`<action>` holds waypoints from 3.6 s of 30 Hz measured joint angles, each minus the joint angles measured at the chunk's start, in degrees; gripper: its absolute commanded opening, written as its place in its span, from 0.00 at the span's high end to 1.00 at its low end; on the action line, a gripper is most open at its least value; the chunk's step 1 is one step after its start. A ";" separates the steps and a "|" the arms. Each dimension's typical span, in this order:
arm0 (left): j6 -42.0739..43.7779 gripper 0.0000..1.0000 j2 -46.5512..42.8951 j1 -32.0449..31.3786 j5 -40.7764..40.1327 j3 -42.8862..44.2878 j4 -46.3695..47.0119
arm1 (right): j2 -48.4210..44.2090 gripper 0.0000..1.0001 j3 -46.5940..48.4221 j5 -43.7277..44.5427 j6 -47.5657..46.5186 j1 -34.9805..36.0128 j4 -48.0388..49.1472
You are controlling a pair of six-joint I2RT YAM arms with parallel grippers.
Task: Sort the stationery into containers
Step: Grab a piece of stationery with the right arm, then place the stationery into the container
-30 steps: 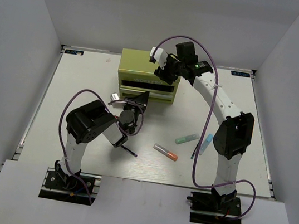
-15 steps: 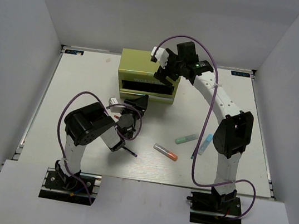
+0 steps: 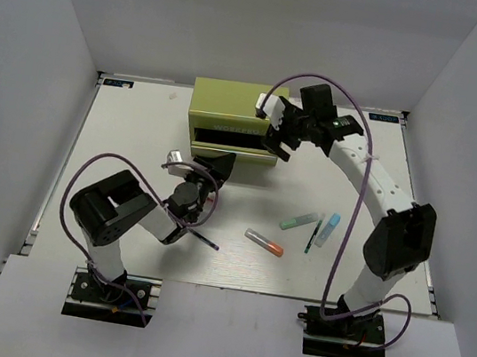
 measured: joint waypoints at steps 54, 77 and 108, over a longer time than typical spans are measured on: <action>46.64 0.06 -53.00 -0.46 35.98 5.60 -87.47 | 1.53 0.78 -31.76 -6.71 -38.25 -6.16 -14.82; 18.84 0.00 -36.57 -0.33 29.68 10.27 -82.95 | -9.18 0.92 1.20 -21.33 -15.54 -0.92 -9.88; -3.28 0.05 -22.95 -1.99 30.36 21.33 -88.13 | 6.14 0.55 1.90 -16.72 -0.55 3.87 8.39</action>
